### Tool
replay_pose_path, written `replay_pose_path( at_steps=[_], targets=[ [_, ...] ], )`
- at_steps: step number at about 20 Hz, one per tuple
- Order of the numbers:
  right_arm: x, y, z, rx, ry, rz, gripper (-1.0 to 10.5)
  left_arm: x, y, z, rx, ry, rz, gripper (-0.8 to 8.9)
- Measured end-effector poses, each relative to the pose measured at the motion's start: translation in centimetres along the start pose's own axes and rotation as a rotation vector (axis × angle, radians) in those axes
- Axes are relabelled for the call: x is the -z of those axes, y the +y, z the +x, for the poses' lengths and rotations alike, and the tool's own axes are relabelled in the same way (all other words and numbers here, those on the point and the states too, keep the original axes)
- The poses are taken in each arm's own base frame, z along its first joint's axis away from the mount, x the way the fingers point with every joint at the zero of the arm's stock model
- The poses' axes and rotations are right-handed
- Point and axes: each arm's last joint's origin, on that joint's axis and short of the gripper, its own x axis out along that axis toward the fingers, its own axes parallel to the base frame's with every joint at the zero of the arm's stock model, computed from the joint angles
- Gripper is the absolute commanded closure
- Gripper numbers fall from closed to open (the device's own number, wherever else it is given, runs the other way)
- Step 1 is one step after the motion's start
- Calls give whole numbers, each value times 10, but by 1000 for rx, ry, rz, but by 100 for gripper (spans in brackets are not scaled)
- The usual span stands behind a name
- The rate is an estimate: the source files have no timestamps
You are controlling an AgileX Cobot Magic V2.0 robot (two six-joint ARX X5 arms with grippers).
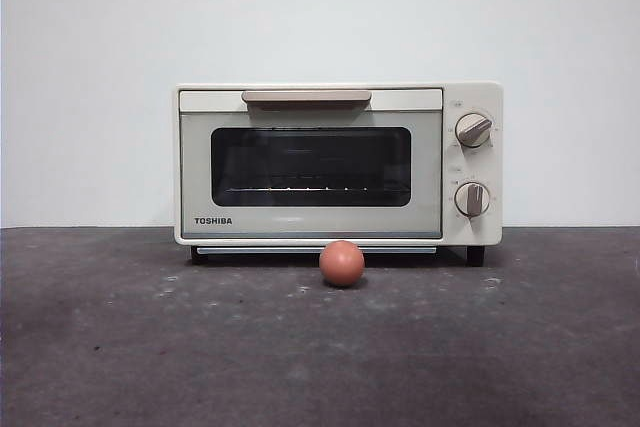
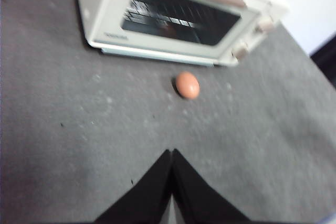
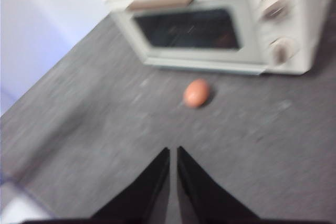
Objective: Eggoven
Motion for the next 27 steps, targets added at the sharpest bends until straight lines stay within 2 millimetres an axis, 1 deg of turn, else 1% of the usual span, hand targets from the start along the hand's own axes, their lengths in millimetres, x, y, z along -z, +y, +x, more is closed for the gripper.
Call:
replay_pose_path(
  at_steps=[4, 8, 9, 10, 12, 13, 18, 22, 24, 27],
  targets=[
    [-4, 5, 6, -69, 142, 2, 942, -1, -4, -1, 32, 68, 43, 806],
    [-1, 7, 12, -120, 247, -27, 941, 4, -5, -1, 54, 118, 60, 806],
    [-1, 9, 14, -136, 255, -44, 927, 5, -6, -1, 57, 127, 63, 806],
    [-1, 10, 14, -148, 255, -57, 859, 5, -6, -1, 57, 126, 66, 806],
    [-3, 11, 15, -164, 238, -83, 612, 5, -6, -1, 61, 126, 68, 806],
    [-4, 12, 15, -166, 229, -88, 545, 5, -6, -1, 61, 127, 68, 806],
    [-8, 8, 24, -157, 252, -45, 545, 4, -6, -1, 62, 121, 72, 806],
    [-21, 4, 42, -152, 203, -49, 546, 4, -6, -1, 62, 117, 75, 806],
    [-27, 3, 58, -161, 194, -50, 550, 4, -6, -1, 63, 117, 75, 806],
    [-31, 3, 96, -117, 202, -46, 550, 2, -6, -1, 66, 98, 88, 806]
  ],
)
